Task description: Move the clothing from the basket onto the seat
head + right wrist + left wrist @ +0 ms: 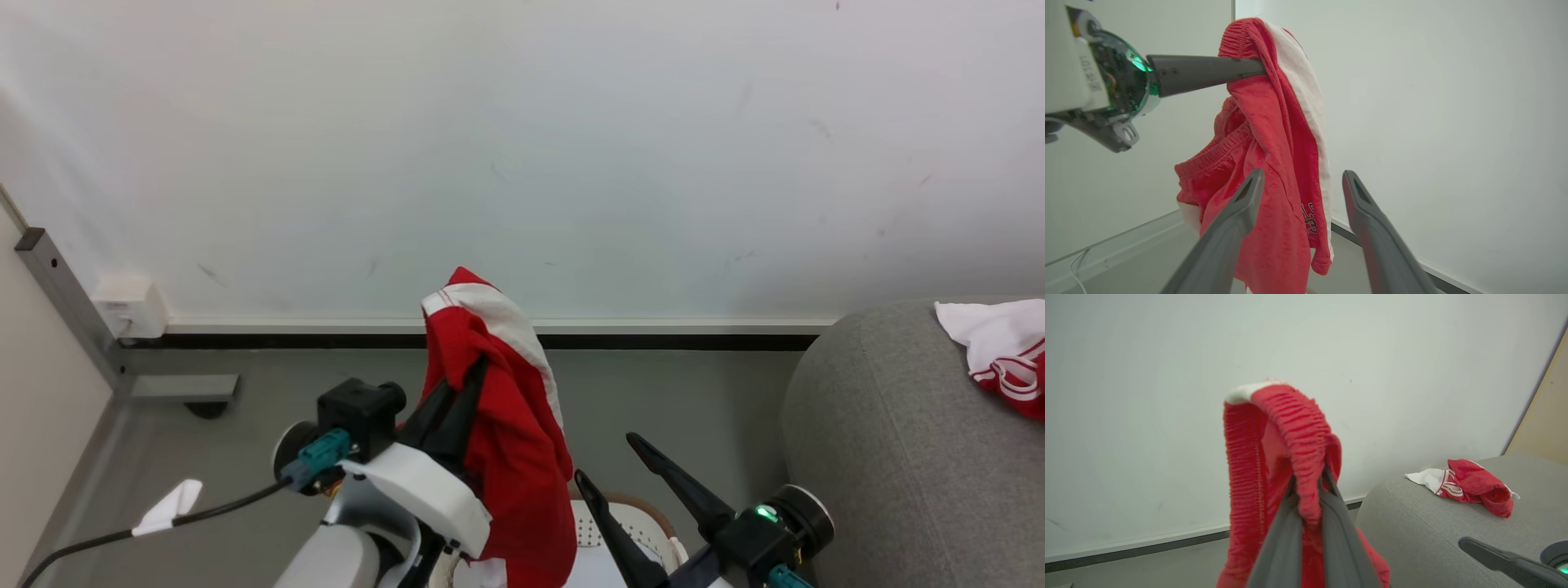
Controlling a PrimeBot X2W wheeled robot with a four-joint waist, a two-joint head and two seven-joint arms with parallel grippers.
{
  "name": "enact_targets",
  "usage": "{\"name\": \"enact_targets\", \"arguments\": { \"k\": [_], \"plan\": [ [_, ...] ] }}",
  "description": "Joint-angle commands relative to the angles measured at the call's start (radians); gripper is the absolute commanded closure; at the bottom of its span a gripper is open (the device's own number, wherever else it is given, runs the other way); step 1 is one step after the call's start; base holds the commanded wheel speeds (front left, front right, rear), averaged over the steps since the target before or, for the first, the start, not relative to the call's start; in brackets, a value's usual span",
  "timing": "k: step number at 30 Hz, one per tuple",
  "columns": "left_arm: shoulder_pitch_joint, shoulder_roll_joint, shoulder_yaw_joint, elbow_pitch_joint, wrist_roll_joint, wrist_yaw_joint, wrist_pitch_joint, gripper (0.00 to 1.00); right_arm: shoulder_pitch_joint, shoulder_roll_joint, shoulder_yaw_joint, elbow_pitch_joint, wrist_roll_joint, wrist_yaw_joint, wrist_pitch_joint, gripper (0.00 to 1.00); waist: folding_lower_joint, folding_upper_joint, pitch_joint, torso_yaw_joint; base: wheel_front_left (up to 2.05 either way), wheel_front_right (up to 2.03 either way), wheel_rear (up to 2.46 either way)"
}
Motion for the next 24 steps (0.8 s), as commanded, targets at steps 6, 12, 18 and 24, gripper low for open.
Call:
{"name": "enact_targets", "arguments": {
  "k": [6,12,18,24],
  "plan": [
    [-0.028,-0.024,-0.040,0.001,0.016,-0.013,0.002,1.00,-0.101,-0.004,0.060,0.075,0.086,-0.003,0.001,0.00,0.0000,0.0000,0.013,0.038,0.00,0.00,0.00],
    [-0.046,-0.046,-0.079,0.009,0.010,-0.019,0.001,1.00,-0.178,-0.004,0.125,0.155,0.137,-0.002,0.001,0.00,0.0000,0.0000,0.019,0.061,0.00,0.00,0.00],
    [-0.064,-0.060,-0.115,0.007,-0.005,-0.025,0.006,1.00,-0.247,-0.003,0.171,0.267,0.182,-0.003,0.001,0.35,0.0000,0.0000,0.026,0.078,0.00,0.00,0.00],
    [-0.071,-0.061,-0.120,0.018,-0.009,-0.017,-0.002,1.00,-0.280,-0.004,0.182,0.273,0.269,-0.003,0.001,1.00,0.0000,0.0000,0.028,0.083,0.00,0.00,0.00]
  ]
}}
